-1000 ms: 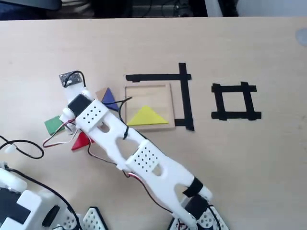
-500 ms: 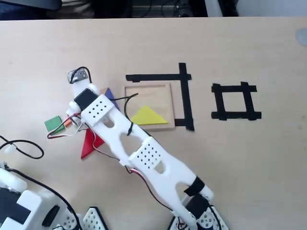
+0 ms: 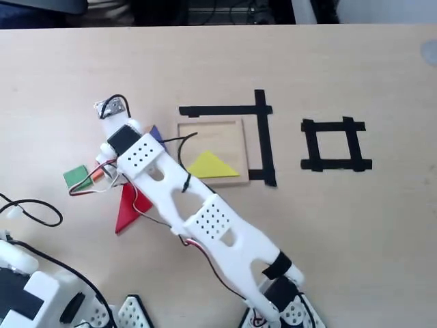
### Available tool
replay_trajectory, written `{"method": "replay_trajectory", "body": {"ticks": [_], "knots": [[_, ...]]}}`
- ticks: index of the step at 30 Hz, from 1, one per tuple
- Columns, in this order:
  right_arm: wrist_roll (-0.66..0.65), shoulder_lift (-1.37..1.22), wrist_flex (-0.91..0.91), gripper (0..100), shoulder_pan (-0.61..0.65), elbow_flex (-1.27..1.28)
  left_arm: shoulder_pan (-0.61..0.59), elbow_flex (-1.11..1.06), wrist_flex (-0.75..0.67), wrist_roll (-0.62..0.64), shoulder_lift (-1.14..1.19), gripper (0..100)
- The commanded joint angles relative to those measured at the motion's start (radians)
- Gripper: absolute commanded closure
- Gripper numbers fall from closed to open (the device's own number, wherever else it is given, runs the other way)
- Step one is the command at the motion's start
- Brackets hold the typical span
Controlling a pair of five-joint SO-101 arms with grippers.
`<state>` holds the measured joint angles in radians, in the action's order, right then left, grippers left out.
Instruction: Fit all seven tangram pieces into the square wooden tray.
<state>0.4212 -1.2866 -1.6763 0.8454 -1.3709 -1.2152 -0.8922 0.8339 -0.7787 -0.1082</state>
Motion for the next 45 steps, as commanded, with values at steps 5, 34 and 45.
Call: {"method": "replay_trajectory", "body": {"ticks": [5, 34, 45], "knots": [[-0.017, 0.033, -0.055, 98.7, -0.029, -0.058, 0.022, -0.025, -0.008, 0.009, 0.015, 97], [-0.222, 0.49, -0.086, 88.5, 0.051, 0.519, 0.102, 0.024, 0.002, 0.003, 0.0, 97], [-0.358, 0.57, -0.086, 98.7, -0.106, 0.599, 0.372, 0.17, 0.272, -0.069, -0.196, 97]]}}
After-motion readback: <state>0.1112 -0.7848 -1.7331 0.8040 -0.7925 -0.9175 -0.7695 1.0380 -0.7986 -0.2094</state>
